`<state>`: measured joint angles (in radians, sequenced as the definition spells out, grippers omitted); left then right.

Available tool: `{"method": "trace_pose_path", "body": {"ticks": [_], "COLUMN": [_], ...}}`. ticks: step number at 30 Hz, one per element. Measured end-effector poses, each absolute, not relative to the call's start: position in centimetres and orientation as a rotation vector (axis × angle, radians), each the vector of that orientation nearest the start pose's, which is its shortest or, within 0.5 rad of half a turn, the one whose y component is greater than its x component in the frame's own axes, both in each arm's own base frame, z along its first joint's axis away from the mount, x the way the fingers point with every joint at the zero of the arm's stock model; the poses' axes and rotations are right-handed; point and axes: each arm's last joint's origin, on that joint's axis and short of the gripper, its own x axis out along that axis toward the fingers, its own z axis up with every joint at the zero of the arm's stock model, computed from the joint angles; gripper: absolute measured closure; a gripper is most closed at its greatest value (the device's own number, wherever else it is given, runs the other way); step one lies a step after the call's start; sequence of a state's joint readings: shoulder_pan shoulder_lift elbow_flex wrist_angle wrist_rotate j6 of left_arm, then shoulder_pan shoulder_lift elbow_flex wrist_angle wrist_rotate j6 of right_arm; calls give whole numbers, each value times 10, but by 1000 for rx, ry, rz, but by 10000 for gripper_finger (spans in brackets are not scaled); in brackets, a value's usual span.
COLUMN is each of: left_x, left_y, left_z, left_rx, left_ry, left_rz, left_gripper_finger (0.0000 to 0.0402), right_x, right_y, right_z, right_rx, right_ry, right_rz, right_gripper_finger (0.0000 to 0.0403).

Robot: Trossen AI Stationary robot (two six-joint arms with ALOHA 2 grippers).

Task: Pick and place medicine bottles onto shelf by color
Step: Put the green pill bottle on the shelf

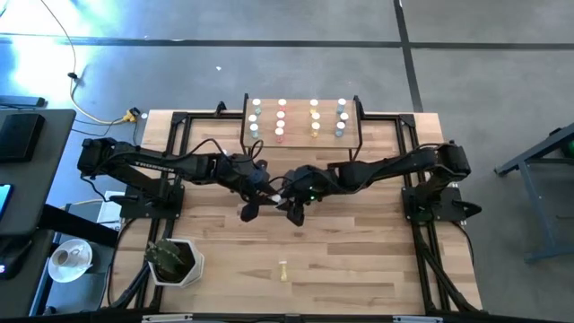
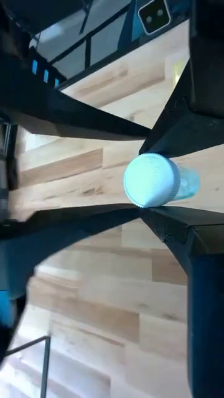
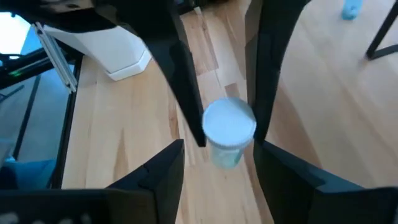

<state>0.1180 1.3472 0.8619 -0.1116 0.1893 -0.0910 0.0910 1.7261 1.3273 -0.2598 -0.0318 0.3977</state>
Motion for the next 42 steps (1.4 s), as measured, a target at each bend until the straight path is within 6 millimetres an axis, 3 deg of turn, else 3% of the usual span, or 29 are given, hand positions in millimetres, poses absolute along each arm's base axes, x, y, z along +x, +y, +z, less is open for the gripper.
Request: {"method": "trace_pose_path", "body": {"ticks": [13,24,33,42], "left_x": [277,242,204,196], "left_y": [45,47,54,85], "left_z": [254,293,275,265], "left_rx": [-175,-56,-89,-127], "left_ry": [561,426,398,435], "left_rz": [74,323,576,716], "left_gripper_finger": [289,289,289,289], "right_x": [356,319,303,304], "right_y": [32,17,7,5], "right_z": [312,354,366,364], "right_rx": [301,168,100,104], "right_ry": [574,476,460,475], "right_rz": [9,-52,-149,-160], "right_gripper_finger": [219,219,219,219]}}
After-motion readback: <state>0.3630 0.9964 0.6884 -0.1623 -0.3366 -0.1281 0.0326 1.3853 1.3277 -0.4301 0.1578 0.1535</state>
